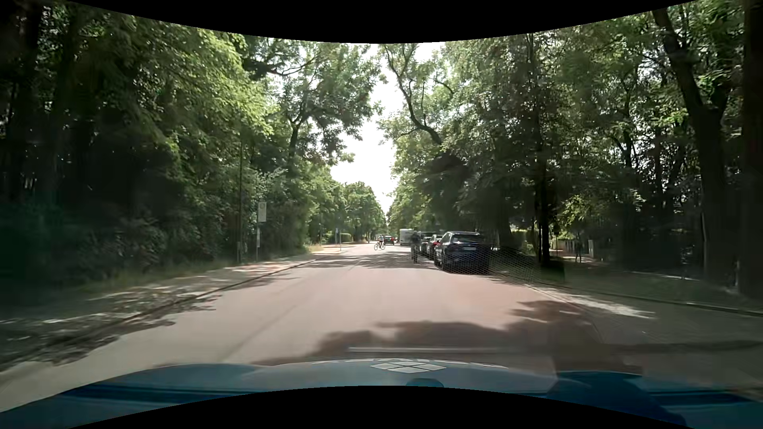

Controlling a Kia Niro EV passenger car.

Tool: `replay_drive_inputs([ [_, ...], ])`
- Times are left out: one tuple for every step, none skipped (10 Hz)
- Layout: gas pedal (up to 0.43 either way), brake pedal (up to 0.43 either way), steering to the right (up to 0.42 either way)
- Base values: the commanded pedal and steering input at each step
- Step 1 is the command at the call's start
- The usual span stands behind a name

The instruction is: Follow the waypoints while adhering to traffic rules and regulations

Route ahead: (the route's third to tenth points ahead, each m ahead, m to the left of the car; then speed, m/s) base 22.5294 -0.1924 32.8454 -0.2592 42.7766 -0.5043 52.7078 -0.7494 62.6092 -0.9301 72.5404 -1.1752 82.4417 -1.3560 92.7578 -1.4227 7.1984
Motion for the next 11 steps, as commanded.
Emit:
replay_drive_inputs([
  [0.11,0.0,-0.005],
  [0.11,0.0,-0.005],
  [0.11,0.0,-0.005],
  [0.11,0.0,-0.005],
  [0.11,0.0,-0.004],
  [0.11,0.0,-0.004],
  [0.11,0.0,-0.004],
  [0.11,0.0,-0.004],
  [0.11,0.0,-0.004],
  [0.11,0.0,-0.004],
  [0.11,0.0,-0.003],
])
